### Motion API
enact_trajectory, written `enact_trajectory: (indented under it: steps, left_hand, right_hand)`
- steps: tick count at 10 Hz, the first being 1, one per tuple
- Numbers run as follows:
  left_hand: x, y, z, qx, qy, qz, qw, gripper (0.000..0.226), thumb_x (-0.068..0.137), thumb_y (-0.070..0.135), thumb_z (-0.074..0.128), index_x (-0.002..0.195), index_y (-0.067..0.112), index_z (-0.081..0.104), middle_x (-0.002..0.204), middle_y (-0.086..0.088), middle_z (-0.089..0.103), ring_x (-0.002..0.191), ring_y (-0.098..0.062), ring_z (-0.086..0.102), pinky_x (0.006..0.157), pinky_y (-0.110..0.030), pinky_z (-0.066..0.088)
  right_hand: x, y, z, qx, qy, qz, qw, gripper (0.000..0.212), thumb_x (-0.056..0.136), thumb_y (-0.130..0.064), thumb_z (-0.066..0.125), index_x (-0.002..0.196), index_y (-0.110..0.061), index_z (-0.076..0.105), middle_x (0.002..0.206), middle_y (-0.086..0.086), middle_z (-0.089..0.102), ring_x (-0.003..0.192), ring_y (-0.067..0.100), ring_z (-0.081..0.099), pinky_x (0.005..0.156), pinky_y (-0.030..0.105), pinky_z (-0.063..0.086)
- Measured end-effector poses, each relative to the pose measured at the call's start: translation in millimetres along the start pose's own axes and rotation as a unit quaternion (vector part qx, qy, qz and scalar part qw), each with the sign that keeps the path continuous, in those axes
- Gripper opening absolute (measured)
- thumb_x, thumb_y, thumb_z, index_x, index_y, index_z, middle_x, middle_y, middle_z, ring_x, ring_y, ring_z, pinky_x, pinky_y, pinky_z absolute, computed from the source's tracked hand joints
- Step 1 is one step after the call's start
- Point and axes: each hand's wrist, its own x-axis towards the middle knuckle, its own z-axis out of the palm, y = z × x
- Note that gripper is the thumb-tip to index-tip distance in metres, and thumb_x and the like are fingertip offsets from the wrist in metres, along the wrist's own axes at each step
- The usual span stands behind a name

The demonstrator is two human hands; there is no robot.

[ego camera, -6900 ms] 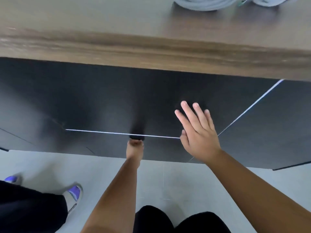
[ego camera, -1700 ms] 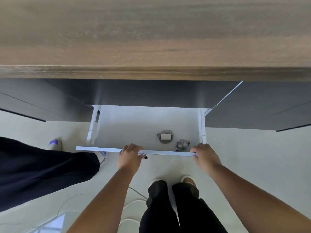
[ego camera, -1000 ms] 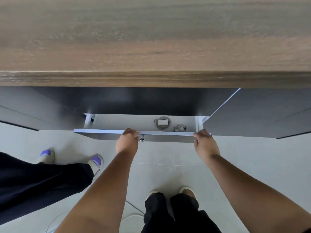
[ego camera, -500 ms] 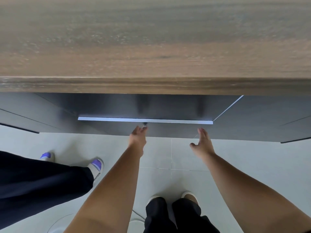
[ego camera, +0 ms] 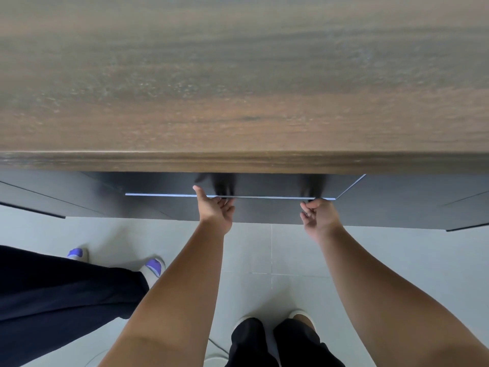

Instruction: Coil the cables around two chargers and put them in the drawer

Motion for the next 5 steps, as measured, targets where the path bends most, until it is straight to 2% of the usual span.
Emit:
enact_trajectory:
  steps: [1,2,3,4,5]
  left_hand:
    - [2.9,2.4,3.4,0.025,0.007,0.000,1.000,0.102,0.087,0.077,0.028,0.148,-0.005,0.025,0.148,-0.018,0.043,0.132,-0.032,0.048,0.117,-0.040,0.027]
    - [3.7,1.6,5.7,0.024,0.019,0.013,0.999,0.102,0.087,0.077,0.029,0.146,-0.005,0.030,0.142,-0.018,0.049,0.129,-0.032,0.051,0.113,-0.039,0.031]
    - [7.2,-0.5,2.1,0.032,0.003,0.015,0.999,0.102,0.086,0.077,0.030,0.147,-0.005,0.029,0.145,-0.019,0.045,0.130,-0.032,0.050,0.114,-0.040,0.031]
    - [-4.3,3.4,-4.1,0.095,-0.028,0.018,0.995,0.093,0.089,0.073,0.033,0.148,0.000,0.032,0.146,-0.014,0.046,0.131,-0.028,0.048,0.114,-0.038,0.032]
    - [-38.4,-5.6,-20.5,0.146,-0.111,-0.003,0.983,0.073,0.094,0.063,0.039,0.144,0.010,0.043,0.145,-0.004,0.050,0.132,-0.024,0.047,0.110,-0.037,0.033]
  right_hand:
    - [-0.5,-3.1,-0.5,0.029,-0.016,0.006,0.999,0.028,0.082,0.006,0.038,0.097,-0.005,0.058,0.081,0.008,0.053,0.092,0.016,0.058,0.088,0.020,0.044]
    - [0.9,-3.7,0.6,0.047,-0.014,0.007,0.999,0.028,0.084,0.007,0.033,0.095,0.000,0.058,0.102,0.010,0.061,0.115,0.014,0.060,0.100,0.024,0.039]
    - [6.3,-2.4,-3.7,0.038,-0.017,0.009,0.999,0.025,0.083,0.006,0.034,0.079,-0.007,0.054,0.107,0.002,0.064,0.127,0.017,0.053,0.101,0.026,0.038]
    - [1.4,-10.8,-9.3,-0.109,-0.044,-0.007,0.993,0.029,0.088,0.001,0.044,0.112,-0.004,0.060,0.122,0.012,0.059,0.134,0.028,0.044,0.109,0.036,0.037]
    - [-23.7,-15.0,-23.1,-0.261,-0.064,0.003,0.963,0.045,0.083,-0.008,0.052,0.125,-0.019,0.061,0.122,0.001,0.060,0.121,0.023,0.055,0.112,0.035,0.032]
